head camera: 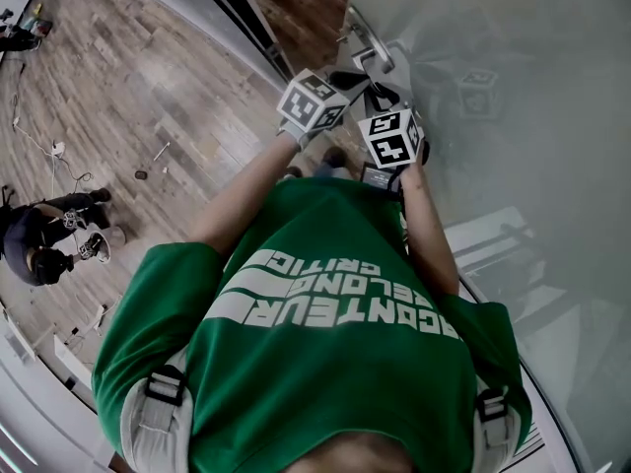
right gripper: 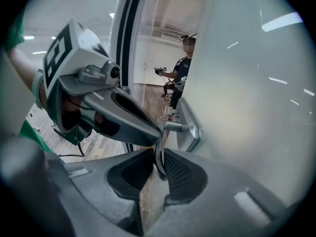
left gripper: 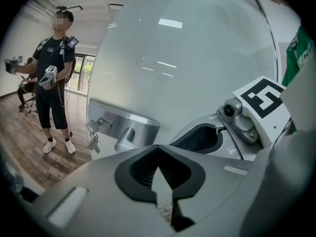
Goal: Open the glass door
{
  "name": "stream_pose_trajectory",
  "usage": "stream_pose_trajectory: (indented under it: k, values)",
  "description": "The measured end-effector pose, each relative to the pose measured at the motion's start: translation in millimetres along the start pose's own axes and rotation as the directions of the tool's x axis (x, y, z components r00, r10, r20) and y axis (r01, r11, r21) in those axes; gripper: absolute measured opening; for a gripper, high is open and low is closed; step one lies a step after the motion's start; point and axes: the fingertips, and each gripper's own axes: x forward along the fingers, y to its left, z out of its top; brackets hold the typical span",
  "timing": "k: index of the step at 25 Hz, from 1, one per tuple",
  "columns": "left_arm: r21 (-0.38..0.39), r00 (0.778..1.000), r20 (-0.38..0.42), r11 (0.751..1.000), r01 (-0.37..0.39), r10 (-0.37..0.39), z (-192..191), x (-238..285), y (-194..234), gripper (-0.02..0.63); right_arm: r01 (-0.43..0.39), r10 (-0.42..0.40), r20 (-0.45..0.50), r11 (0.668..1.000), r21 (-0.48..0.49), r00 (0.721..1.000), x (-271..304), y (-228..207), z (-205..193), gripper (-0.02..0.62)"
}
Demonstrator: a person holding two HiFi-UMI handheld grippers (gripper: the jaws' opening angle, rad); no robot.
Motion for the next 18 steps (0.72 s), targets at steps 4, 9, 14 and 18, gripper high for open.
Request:
stream_pose_trajectory:
  k: [4, 9, 14, 18]
  values:
    - [0.010, 1.000, -0.001, 1.000, 0.004, -0.004, -0.1, 16.1, 5.6, 0.017, 0.009, -0.009, -0.001, 1.000, 0.025, 1.000, 10.0, -12.1, -6.9, 0.055]
    - [0.013, 1.000, 0.001, 1.000, 0.006, -0.006, 18.1, 32.2, 3.8, 0.017, 0.044, -0.044, 0.006, 0.998, 0.037, 0.999, 6.3, -35.3, -4.9, 0.054]
    - [0.014, 1.000, -0.003, 1.000, 0.003, -0.003, 33.1, 51.7, 1.1, 0.015, 0.062, -0.062, -0.001, 0.996, 0.059, 0.998, 3.7, -59.3, -7.0, 0.052]
    - [0.015, 1.000, -0.008, 1.000, 0.012, -0.012, 45.7, 70.2, 1.8, 0.015, 0.083, -0.083, -0.003, 0.994, 0.073, 0.997, 4.8, -81.1, -8.9, 0.049]
